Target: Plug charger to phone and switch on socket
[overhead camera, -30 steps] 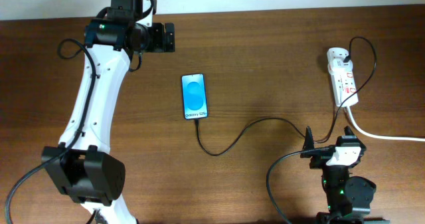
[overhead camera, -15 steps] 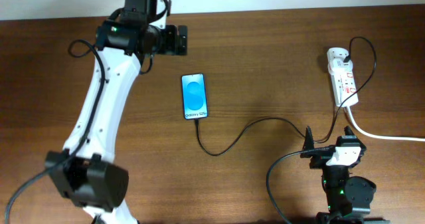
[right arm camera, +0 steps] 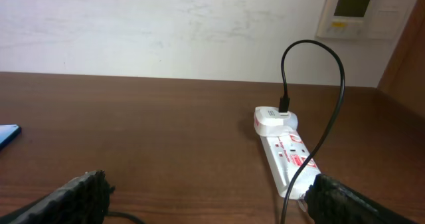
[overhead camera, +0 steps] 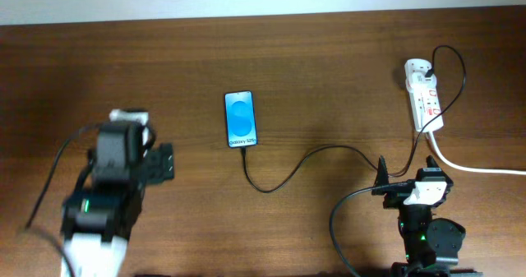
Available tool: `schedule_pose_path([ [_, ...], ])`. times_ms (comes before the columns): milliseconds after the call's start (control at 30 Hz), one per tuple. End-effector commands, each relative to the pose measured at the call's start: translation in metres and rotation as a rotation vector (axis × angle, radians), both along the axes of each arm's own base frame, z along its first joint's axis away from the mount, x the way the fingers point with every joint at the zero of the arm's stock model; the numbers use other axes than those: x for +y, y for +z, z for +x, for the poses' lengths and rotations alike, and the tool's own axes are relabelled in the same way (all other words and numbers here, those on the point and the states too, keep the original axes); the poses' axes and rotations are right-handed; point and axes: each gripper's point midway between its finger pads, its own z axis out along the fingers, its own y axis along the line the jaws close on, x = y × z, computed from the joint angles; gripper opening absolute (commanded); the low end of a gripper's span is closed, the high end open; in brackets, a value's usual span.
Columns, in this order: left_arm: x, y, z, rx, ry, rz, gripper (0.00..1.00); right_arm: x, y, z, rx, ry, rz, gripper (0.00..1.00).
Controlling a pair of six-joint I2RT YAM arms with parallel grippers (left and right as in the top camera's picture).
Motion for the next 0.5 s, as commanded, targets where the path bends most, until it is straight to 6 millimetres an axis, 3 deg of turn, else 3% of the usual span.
schedule_pose_path([
  [0,0.005,-0.002,-0.006,-0.251,-0.009,-0.066,0.99,-0.002,-0.002,0.000,0.002,-0.011,0.001,0.98],
  [233,-0.008,0.007,-0.015,-0.671,-0.217,0.070,0.99,-0.002,-0.002,0.000,0.002,-0.011,0.001,0.98],
  [467,-0.014,-0.006,-0.021,-0.790,-0.290,0.169,0.99,-0.002,-0.002,0.000,0.002,-0.011,0.001,0.98],
])
